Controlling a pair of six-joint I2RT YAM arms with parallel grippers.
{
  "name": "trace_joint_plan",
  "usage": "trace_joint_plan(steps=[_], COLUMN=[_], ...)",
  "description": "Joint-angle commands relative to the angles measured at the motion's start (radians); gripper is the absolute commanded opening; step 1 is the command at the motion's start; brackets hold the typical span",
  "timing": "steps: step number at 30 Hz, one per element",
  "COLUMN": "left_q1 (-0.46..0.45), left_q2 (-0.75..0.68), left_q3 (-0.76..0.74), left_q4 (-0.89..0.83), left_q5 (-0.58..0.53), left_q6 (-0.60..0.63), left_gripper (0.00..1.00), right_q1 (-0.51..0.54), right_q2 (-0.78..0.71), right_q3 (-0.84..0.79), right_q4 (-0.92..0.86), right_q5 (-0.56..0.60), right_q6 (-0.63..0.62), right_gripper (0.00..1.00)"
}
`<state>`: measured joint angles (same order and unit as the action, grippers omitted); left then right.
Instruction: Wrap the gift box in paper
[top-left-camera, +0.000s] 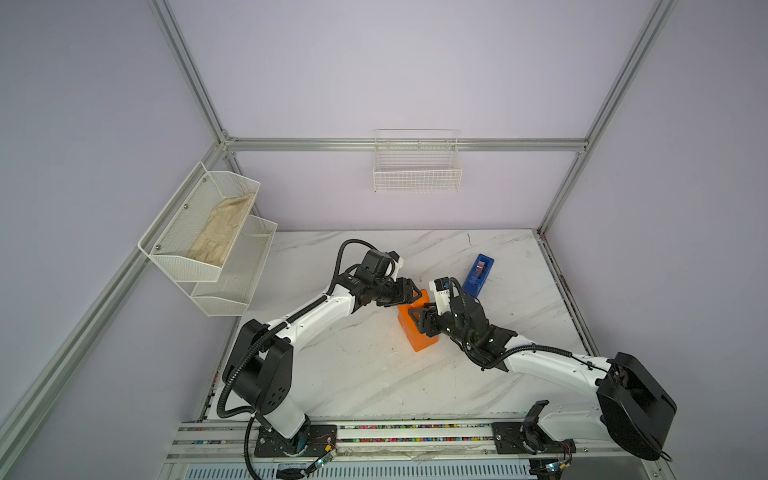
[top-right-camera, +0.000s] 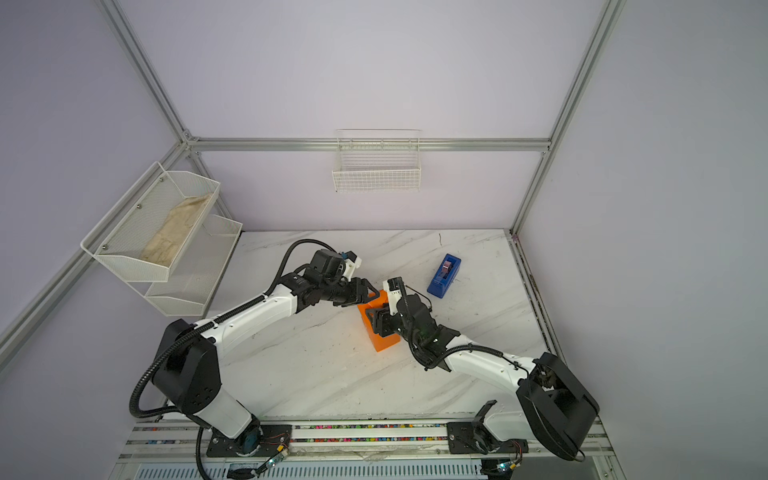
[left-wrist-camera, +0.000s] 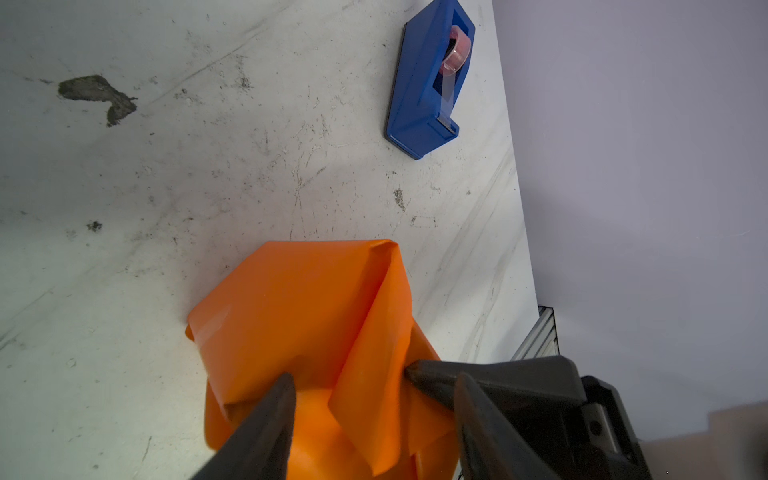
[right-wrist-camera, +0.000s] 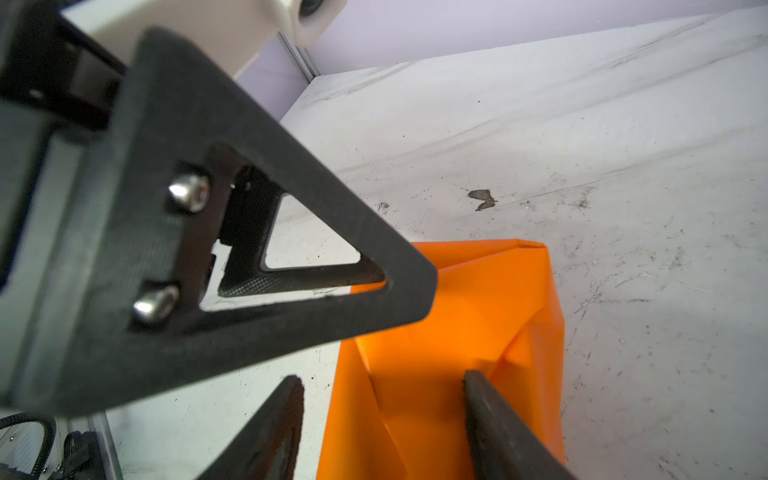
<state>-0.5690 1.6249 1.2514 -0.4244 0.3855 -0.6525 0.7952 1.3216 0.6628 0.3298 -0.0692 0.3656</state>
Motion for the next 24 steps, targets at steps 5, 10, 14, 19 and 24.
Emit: trace_joint_plan(steps=[5, 10, 14, 19, 24], left_q1=[0.003, -0.003, -0.005, -0.003, -0.001], left_q2=[-0.022, 0.013, 0.022, 0.021, 0.021], left_q3=[0.047, 0.056, 0.034, -0.005, -0.032], left_q4=[-0.165, -0.172, -0.163, -0.144, -0.138], left_q5=[-0.116, -0.088, -0.085, -0.089, -0.097], left_q6=[0.063, 0.057, 0.047, 0.04, 0.038], left_gripper=[0.65, 0.67, 0.67, 0.65, 0.65], right_q1=[0.009, 0.009, 0.008, 0.007, -0.01], right_q2=[-0.001, 0.004, 0.003, -0.015, -0.033], right_q3=[-0.027, -0.022, -0.025, -0.018, 0.014], right_q4=[-0.063, -0.064, -0.064, -0.058, -0.071], right_q5=[-0.017, -0.017, -0.021, -0.072, -0.194], right_q6=[0.009, 0.006, 0.003, -0.02, 0.03], right_gripper=[0.64, 0.63, 0.63, 0.63, 0.64])
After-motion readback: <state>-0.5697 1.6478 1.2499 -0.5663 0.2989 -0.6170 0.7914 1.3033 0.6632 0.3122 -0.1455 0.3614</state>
